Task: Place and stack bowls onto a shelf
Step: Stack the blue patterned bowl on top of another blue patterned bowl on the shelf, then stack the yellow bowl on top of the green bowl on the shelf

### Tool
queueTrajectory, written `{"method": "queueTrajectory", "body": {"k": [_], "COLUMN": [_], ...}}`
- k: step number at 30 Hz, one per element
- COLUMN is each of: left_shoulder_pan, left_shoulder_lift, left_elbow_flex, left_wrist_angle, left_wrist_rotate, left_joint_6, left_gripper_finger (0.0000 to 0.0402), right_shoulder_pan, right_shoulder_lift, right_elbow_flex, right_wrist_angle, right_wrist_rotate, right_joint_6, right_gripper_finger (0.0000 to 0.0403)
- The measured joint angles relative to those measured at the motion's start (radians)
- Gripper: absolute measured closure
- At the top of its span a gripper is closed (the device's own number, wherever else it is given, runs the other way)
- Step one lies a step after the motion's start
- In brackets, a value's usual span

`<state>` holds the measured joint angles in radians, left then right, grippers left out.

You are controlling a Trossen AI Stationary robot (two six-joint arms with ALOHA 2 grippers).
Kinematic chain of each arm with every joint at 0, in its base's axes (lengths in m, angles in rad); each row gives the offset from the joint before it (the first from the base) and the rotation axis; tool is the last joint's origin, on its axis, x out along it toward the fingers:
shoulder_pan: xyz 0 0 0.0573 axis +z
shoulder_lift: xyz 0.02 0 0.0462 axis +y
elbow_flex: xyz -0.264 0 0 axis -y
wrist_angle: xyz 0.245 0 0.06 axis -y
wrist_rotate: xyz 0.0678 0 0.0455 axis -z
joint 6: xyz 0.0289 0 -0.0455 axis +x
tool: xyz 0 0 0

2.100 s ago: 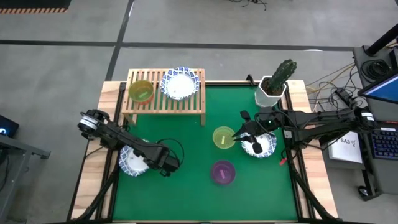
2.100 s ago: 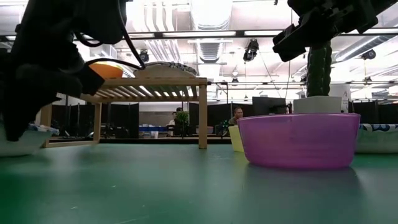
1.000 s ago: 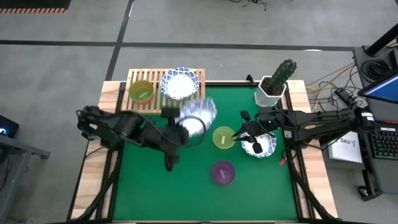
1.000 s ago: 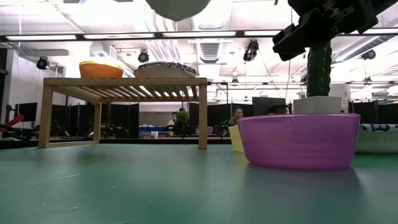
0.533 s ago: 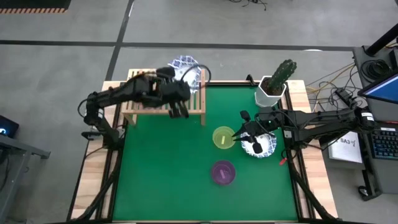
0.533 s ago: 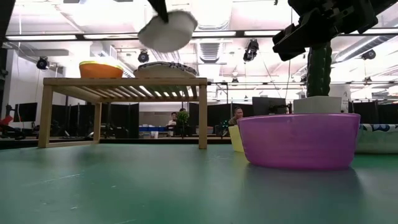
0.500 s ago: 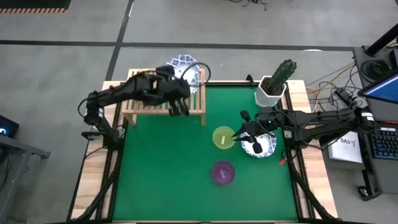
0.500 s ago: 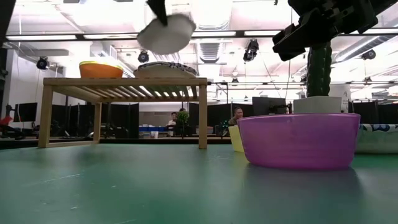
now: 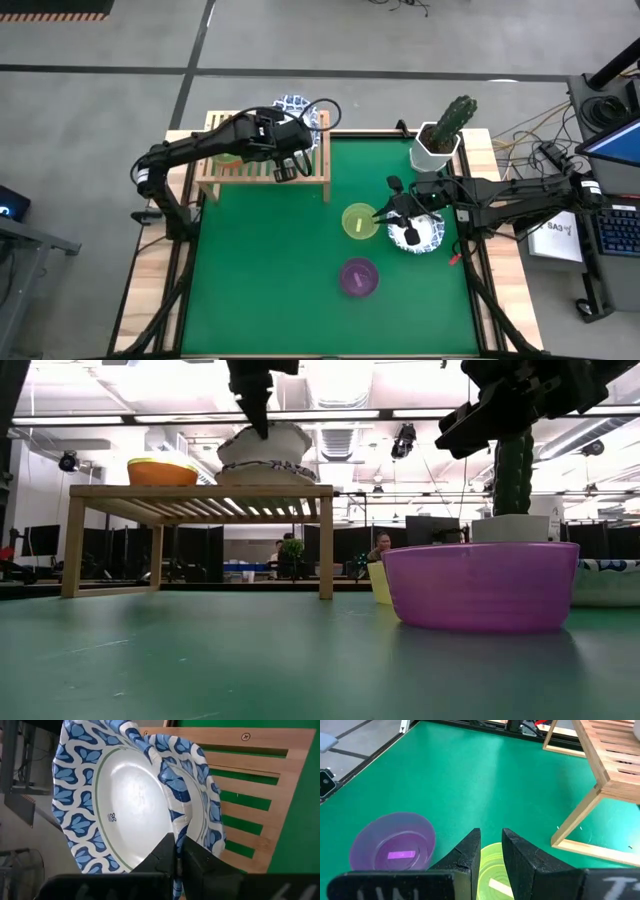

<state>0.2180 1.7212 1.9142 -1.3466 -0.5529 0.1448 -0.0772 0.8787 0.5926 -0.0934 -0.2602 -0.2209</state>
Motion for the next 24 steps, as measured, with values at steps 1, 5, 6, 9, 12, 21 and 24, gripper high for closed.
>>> {"method": "queueTrajectory", "body": {"k": [1, 5, 6, 9, 12, 21, 24], "left_shoulder_pan": [0.000, 0.000, 0.000, 0.000, 0.000, -0.001, -0.001], "left_shoulder_lift": [0.000, 0.000, 0.001, -0.001, -0.001, -0.001, -0.001], "left_elbow_flex": [-0.005, -0.025, -0.025, -0.025, -0.024, -0.021, -0.021], "left_wrist_angle": [0.008, 0.038, 0.038, 0.046, 0.045, 0.046, 0.043], "left_wrist_rotate": [0.000, -0.003, -0.003, -0.003, -0.003, -0.003, 0.004], "left_joint_6": [0.000, 0.002, 0.003, 0.003, -0.003, -0.061, -0.083], "left_gripper_finger": [0.0401, 0.0390, 0.0384, 0.0361, 0.0333, 0.0264, 0.0243], "right_shoulder_pan": [0.000, 0.000, 0.000, 0.000, 0.000, 0.000, 0.000], "right_shoulder_lift": [0.000, 0.000, 0.000, 0.000, 0.000, 0.000, 0.000], "right_elbow_flex": [0.000, 0.000, 0.000, 0.000, 0.000, 0.000, 0.000], "right_wrist_angle": [0.000, -0.001, -0.001, -0.001, -0.001, -0.002, -0.002], "right_wrist_rotate": [0.000, 0.000, 0.000, 0.000, 0.000, 0.000, 0.000], "right_joint_6": [0.000, 0.000, 0.000, 0.001, 0.001, 0.005, 0.012], "right_gripper_finger": [0.0335, 0.0335, 0.0335, 0.0335, 0.0335, 0.0335, 0.0335]}}
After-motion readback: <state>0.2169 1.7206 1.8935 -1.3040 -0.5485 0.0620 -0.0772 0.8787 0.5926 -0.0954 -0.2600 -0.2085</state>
